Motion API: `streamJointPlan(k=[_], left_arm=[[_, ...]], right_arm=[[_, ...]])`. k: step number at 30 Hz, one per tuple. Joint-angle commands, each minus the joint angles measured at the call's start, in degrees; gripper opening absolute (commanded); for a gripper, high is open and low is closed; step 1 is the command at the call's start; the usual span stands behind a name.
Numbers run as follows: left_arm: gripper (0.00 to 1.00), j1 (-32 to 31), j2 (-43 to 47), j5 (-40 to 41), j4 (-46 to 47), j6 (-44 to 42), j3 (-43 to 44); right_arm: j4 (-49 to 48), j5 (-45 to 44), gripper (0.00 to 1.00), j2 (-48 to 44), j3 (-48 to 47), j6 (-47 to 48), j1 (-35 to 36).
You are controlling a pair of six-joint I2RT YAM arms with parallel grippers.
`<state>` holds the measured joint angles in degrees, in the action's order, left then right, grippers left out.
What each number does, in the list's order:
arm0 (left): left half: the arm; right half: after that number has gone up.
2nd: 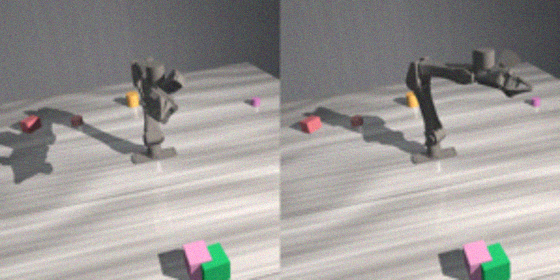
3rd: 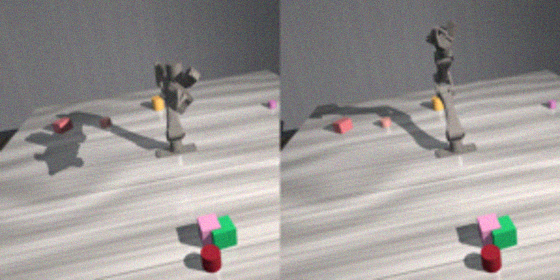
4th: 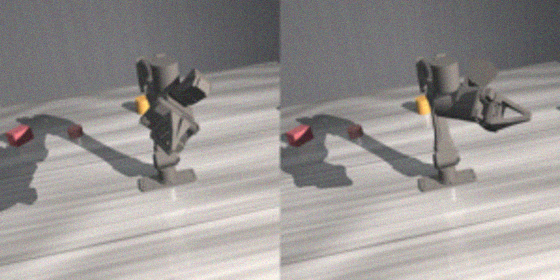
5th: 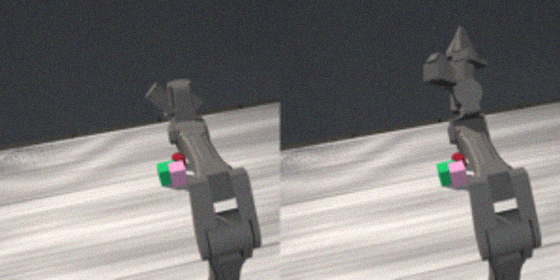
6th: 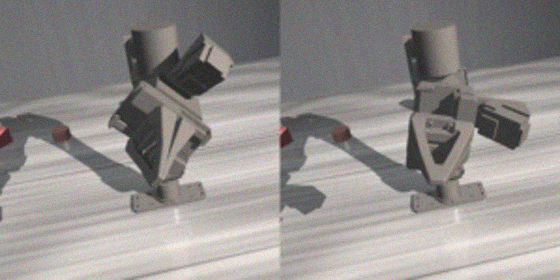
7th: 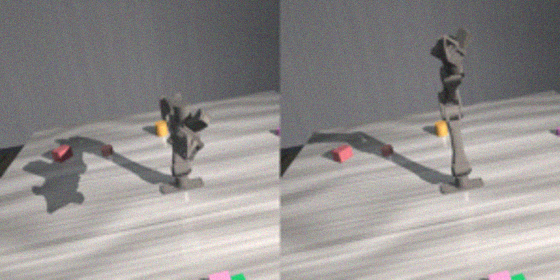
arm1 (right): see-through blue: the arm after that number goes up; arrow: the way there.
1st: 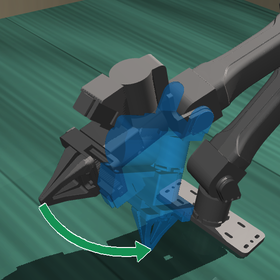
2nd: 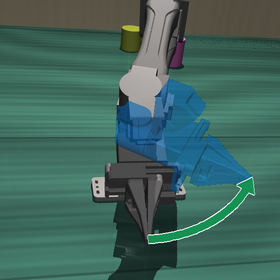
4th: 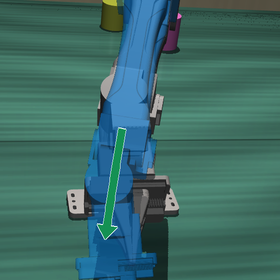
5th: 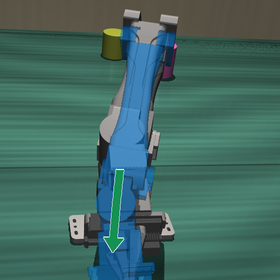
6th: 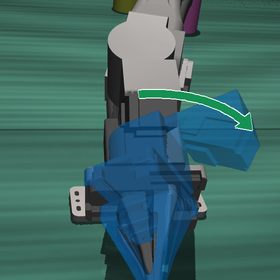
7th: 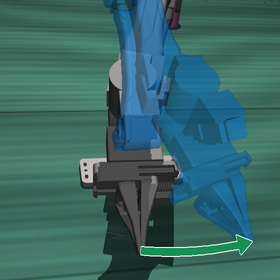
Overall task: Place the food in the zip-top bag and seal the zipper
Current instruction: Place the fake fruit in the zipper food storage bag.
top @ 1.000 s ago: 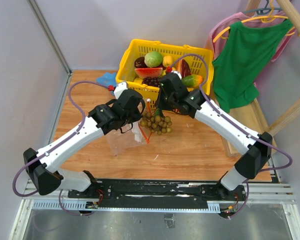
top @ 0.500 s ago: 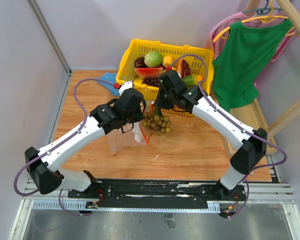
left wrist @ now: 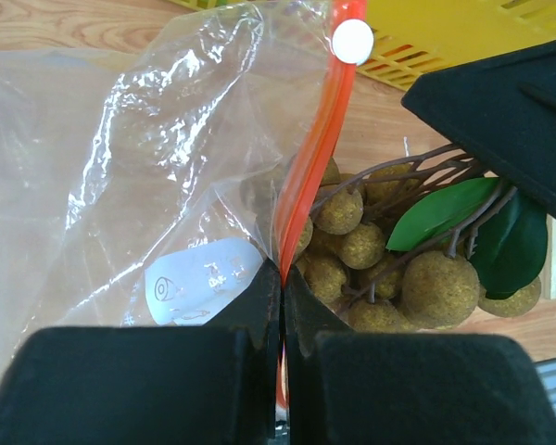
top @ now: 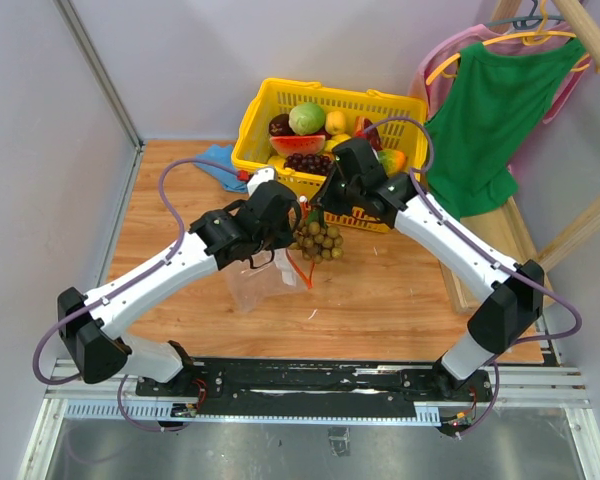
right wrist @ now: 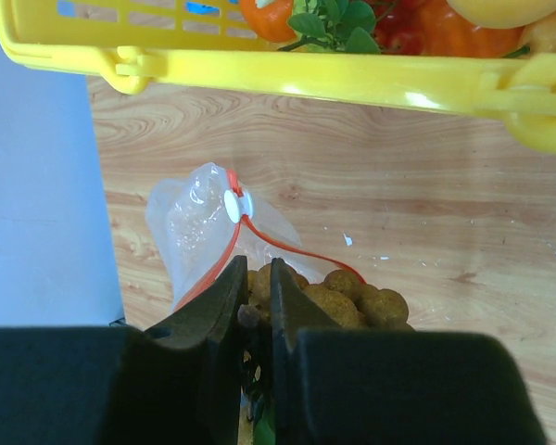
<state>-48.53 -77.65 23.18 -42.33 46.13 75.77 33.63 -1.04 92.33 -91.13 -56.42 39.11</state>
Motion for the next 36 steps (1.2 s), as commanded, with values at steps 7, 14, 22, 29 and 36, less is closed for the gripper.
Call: streamJointPlan(k=[7,14,22,29,36], left_arm=[[0.0,-0.95,0.31,-5.3,6.0,4.92,-1.86],[0.0,-0.71,4.77,-7.8,14.04,8.31,-8.2],[0.0,0.72,10.1,-11.84,23.87,10.32,-15.67],[0.01,0.72,7.88,-15.73,30.51,7.47,-15.35],[0.0,0.81,12.3,-17.47,38.86,9.82,-25.1]], right_arm=[[-7.52,-0.86,0.01,-4.7,7.44,-8.44,-0.44],[-9.48,3.15,0.01,-4.71,11.3,-11.02,-1.05],[-11.64,4.5,0.01,-8.9,15.7,-12.31,-4.35],[-12.52,7.71,0.01,-12.74,17.21,-10.34,-7.55],[-14.53,10.73,0.01,-13.56,21.59,-10.72,-7.79]])
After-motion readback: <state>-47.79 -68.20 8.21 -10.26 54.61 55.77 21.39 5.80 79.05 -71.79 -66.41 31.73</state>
